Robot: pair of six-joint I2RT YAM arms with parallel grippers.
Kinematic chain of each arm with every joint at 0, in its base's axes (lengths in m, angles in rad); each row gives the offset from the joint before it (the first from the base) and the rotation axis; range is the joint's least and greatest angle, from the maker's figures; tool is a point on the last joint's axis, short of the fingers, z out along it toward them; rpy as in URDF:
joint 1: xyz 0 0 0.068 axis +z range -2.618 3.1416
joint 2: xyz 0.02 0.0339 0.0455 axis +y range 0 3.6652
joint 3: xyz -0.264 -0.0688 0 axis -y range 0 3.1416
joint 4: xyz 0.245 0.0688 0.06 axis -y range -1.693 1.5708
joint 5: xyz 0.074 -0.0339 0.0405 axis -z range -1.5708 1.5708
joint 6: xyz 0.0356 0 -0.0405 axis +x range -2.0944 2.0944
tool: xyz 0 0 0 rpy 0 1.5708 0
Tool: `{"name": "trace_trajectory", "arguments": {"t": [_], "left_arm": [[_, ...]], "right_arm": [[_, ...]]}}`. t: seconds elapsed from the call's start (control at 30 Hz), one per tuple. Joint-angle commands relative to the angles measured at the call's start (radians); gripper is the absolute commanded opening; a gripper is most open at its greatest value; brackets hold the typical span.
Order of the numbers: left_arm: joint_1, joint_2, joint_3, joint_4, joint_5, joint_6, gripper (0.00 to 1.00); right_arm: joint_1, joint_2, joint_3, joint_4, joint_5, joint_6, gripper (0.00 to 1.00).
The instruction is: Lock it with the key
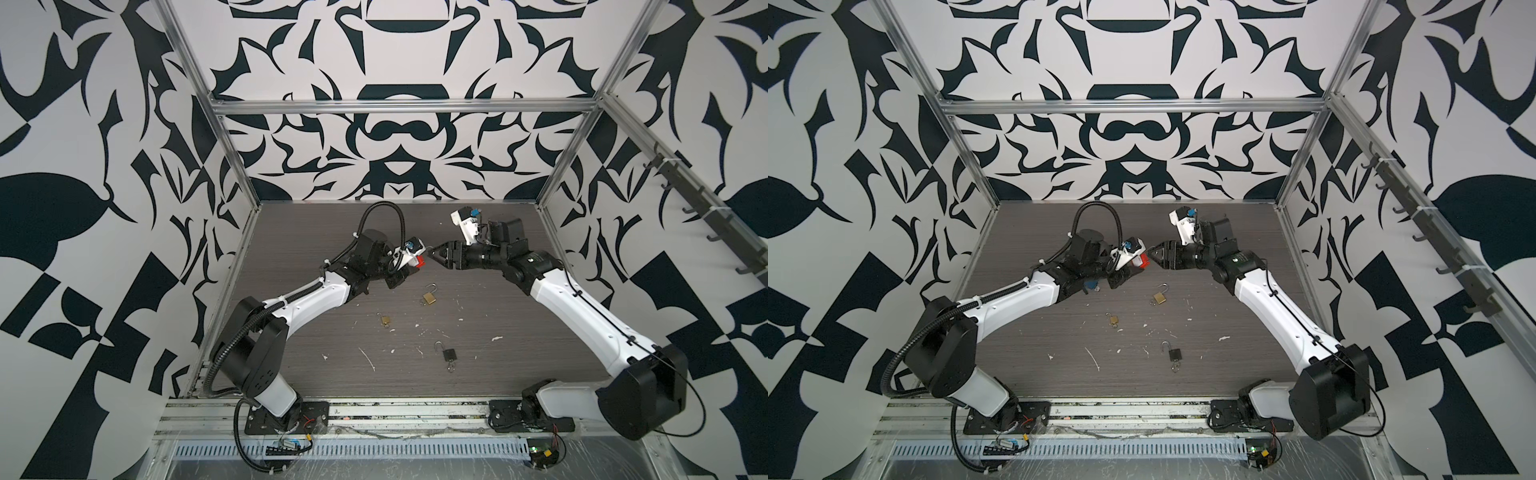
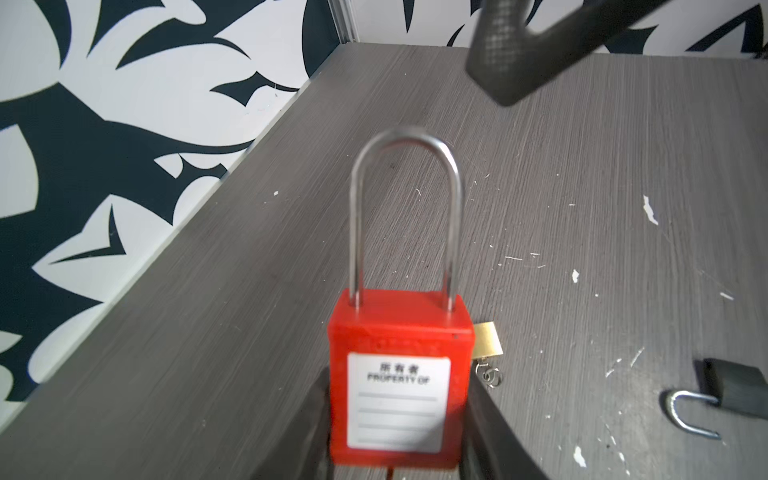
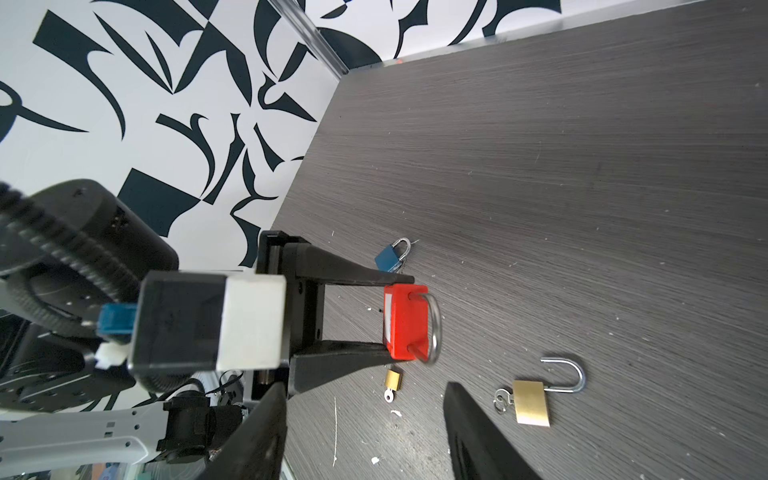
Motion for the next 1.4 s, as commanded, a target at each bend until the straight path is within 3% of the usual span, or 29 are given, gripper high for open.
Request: {"name": "trace_trajectory", "arguments": {"t": [0.0, 0.2, 0.5, 0.87, 1.13, 1.3, 1.37], "left_arm": [[-0.004, -0.044, -0.017, 0.076, 0.011, -0.138, 0.0], [-0.007, -0.046, -0.029, 0.149, 0.046, -0.236, 0.0], [-0.008, -0.031, -0.012, 0.164, 0.054, -0.242, 0.0], [-0.01, -0.025, -0.009, 0.164, 0.064, -0.241, 0.0], [-0.01, -0.034, -0.004, 0.164, 0.068, -0.226, 0.0], [-0.01, -0.078, -0.028, 0.165, 0.052, -0.221, 0.59], [-0.007, -0.122, -0.062, 0.165, 0.045, -0.2, 0.72]], "right_arm": [[0.006, -0.011, -0.024, 0.08, 0.04, 0.027, 0.62], [0.016, 0.054, 0.0, 0.118, 0.003, 0.055, 0.62], [0.037, 0.119, 0.026, 0.164, -0.015, 0.072, 0.59], [0.049, 0.182, 0.036, 0.241, -0.038, 0.118, 0.36], [0.049, 0.187, 0.04, 0.243, -0.04, 0.122, 0.13], [0.04, 0.168, 0.05, 0.273, -0.045, 0.148, 0.02], [0.025, 0.16, 0.065, 0.285, -0.065, 0.161, 0.01]]}}
